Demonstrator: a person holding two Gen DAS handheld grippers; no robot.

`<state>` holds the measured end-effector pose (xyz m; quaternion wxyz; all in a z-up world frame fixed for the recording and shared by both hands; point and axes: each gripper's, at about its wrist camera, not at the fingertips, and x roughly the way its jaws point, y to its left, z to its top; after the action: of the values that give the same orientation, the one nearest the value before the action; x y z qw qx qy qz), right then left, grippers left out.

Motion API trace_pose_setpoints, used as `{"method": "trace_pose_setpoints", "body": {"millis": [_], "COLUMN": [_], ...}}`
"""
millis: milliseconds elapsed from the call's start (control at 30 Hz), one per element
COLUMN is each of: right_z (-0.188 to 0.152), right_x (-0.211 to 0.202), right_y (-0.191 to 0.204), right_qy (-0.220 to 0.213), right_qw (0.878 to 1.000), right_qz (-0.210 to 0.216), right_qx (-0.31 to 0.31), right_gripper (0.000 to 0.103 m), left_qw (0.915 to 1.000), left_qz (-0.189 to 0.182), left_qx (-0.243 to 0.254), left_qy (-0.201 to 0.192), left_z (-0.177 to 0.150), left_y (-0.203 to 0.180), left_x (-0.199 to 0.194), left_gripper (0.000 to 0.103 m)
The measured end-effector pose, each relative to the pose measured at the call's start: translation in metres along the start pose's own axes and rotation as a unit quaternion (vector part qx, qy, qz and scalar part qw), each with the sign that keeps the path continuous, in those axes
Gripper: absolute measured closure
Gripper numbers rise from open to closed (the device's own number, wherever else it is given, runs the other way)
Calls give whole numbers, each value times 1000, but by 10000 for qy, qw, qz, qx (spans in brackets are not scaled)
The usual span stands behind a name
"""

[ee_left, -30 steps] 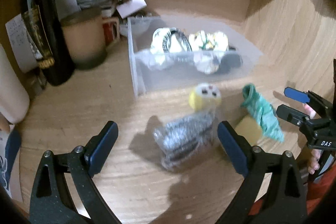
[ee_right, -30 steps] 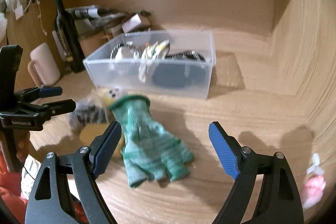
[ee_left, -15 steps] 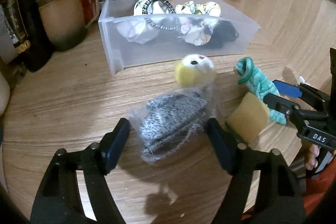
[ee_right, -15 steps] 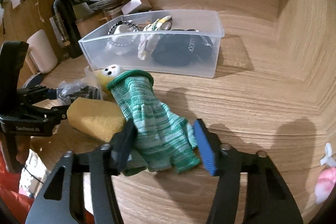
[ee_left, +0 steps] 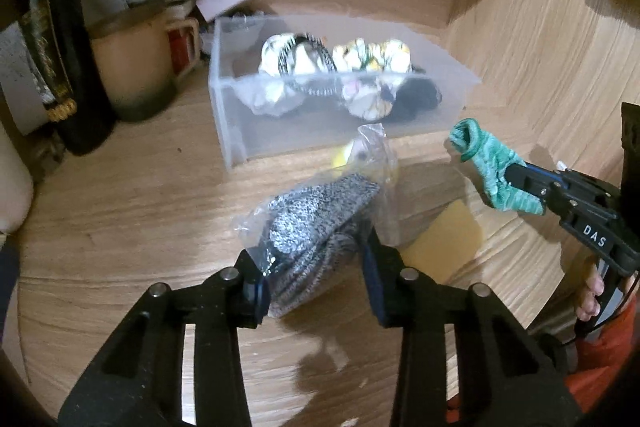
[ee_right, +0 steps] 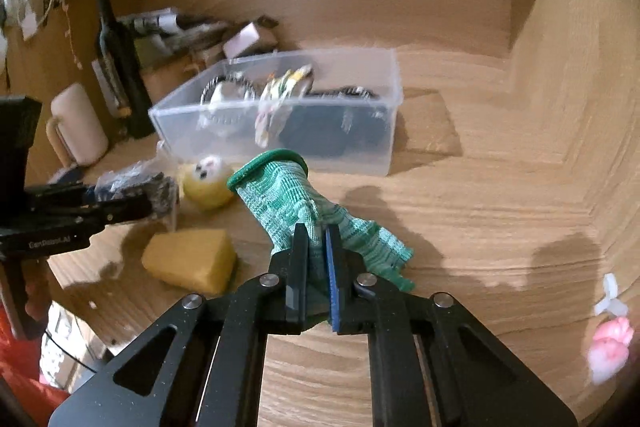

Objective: Organize soft objects
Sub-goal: 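Drop the bagged sock into the box with the left tool while the right tool drops the glove in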

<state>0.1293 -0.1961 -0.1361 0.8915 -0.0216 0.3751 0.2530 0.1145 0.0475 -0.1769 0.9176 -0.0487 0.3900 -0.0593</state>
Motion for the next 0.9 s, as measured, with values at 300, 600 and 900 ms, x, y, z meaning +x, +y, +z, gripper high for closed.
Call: {"method": "trace_pose_setpoints", "body": {"millis": [300,600,900], "right_z": [31,64,93], "right_x": [-24,-28,-5], "right_y": [-7,-6,-2], "right_qy": [-559,-1024,-1163], "right_qw": [9983,9946,9930], "right_qz": [-138,-155,-191], "right_qx": [18,6,-113], "right_gripper": [96,96,96], "left_qw": [9982,9942,9934], "left_qz": [88,126,289], "left_qx": [135,215,332], "left_qy": [-584,-1047,-1059], "left_z": [29,74,106], "left_y": [-4,-9,-15], "left_x": [-32,-35,-11], "left_gripper": [65,65,65]}}
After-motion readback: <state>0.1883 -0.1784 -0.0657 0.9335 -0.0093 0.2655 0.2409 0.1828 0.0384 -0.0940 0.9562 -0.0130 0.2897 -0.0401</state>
